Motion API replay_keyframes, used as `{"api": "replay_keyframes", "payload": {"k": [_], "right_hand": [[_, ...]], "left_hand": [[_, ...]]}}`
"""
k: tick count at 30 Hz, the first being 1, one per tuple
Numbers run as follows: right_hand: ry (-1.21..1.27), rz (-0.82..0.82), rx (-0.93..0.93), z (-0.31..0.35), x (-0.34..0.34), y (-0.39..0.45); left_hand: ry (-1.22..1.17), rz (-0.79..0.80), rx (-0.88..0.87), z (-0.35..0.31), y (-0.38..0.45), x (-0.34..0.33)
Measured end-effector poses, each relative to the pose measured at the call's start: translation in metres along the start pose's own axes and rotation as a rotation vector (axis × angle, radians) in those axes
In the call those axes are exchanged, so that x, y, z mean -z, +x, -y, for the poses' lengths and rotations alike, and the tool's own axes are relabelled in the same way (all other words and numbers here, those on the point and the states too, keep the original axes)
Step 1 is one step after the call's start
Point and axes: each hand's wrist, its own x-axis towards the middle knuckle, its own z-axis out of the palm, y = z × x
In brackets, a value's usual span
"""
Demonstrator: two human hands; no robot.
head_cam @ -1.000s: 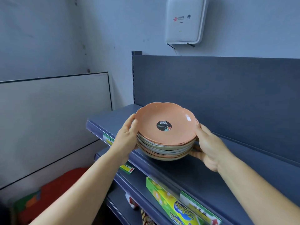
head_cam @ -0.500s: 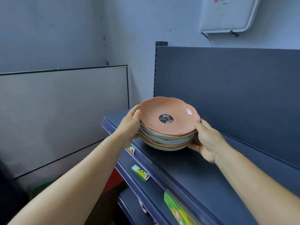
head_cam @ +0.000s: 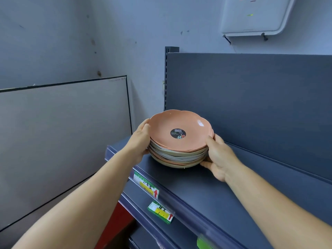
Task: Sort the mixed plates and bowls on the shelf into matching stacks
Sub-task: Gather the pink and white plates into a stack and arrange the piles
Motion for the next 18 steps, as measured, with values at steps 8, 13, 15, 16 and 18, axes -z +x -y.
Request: {"api": "replay_keyframes", "payload": {"k": [8, 13, 15, 16, 18], "right_hand": [[0.022, -0.126, 0.007, 0.0, -0.033, 0.019], [0.009, -0.203, 0.008, 0.004, -0.047, 0.03], [0.003, -0.216, 0.009, 0.005, -0.051, 0.032], [-0.005, -0.221, 0.011, 0.005, -0.052, 0.034], [-0.015, -0.226, 0.017, 0.006, -0.053, 0.035]], "left_hand": [[0.01, 0.168, -0.01, -0.009, 0.044, 0.01], [0.041, 0.189, -0.004, -0.017, 0.065, 0.011], [0.05, 0.193, 0.008, -0.018, 0.072, 0.011], [0.05, 0.201, 0.005, -0.019, 0.074, 0.01], [0.05, 0.209, -0.006, -0.02, 0.077, 0.009]]}}
